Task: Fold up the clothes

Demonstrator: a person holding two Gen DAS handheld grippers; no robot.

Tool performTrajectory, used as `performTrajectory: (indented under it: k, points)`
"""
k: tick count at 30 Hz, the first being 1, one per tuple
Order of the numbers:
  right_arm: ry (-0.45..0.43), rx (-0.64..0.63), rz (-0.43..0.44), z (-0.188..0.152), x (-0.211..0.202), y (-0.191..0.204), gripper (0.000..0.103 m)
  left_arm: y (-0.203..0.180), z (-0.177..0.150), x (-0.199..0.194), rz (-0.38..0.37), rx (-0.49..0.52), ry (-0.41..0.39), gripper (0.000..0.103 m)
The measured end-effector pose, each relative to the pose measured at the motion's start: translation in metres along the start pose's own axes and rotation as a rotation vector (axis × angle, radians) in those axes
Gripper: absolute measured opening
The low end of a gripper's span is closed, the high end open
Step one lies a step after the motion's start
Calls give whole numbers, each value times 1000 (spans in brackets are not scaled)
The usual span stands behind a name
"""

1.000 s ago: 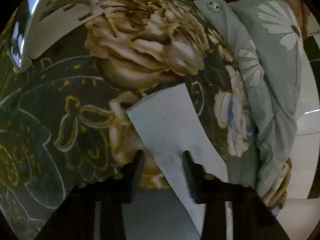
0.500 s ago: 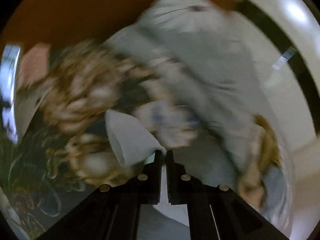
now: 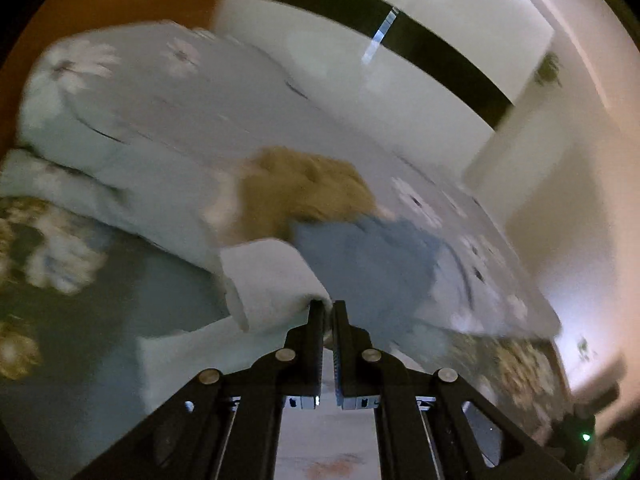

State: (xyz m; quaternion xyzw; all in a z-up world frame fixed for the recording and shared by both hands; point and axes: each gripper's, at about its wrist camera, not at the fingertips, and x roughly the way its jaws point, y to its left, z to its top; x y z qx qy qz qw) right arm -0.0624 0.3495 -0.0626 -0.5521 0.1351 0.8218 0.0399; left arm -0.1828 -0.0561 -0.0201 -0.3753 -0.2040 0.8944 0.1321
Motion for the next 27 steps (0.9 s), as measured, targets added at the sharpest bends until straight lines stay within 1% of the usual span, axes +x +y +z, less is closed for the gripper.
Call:
performTrajectory:
  k: [3, 7, 8, 13, 17, 19, 20, 21, 22, 23, 24, 26, 27]
  points:
    - [3, 12, -8, -3, -1, -7, 32, -32, -19, 37, -32, 38, 83, 4]
    - [9, 42, -12, -8, -1, -21, 32, -67, -53, 94, -52, 81, 222, 4]
    - [10, 50, -13, -10, -1, -24, 32, -74, -60, 102, -50, 90, 246, 4]
    - [13, 92, -14, -16, 0, -40, 32, -102, -101, 158, 5, 154, 395, 5]
    - [18, 112, -7, -20, 2, -48, 32, -107, -129, 189, 64, 177, 473, 7]
    - [24, 119, -2, -23, 5, -51, 32, -109, -135, 193, 66, 169, 491, 14]
    - [27, 120, -2, -24, 6, -52, 32, -110, -137, 193, 58, 159, 496, 27]
    - [31, 122, -2, -25, 8, -53, 32, -112, -137, 192, 30, 145, 500, 42]
    - [34, 124, -2, -26, 9, -54, 32, -115, -136, 188, -3, 143, 504, 48]
    - [34, 128, -1, -26, 11, -54, 32, -118, -136, 184, -35, 141, 508, 58]
    - [35, 132, 1, -26, 12, -55, 32, -121, -135, 179, -68, 138, 512, 63]
    - [29, 144, 10, -25, 14, -55, 32, -122, -132, 166, -123, 146, 511, 63]
    - [25, 151, 16, -24, 15, -55, 32, -116, -129, 157, -148, 140, 502, 63]
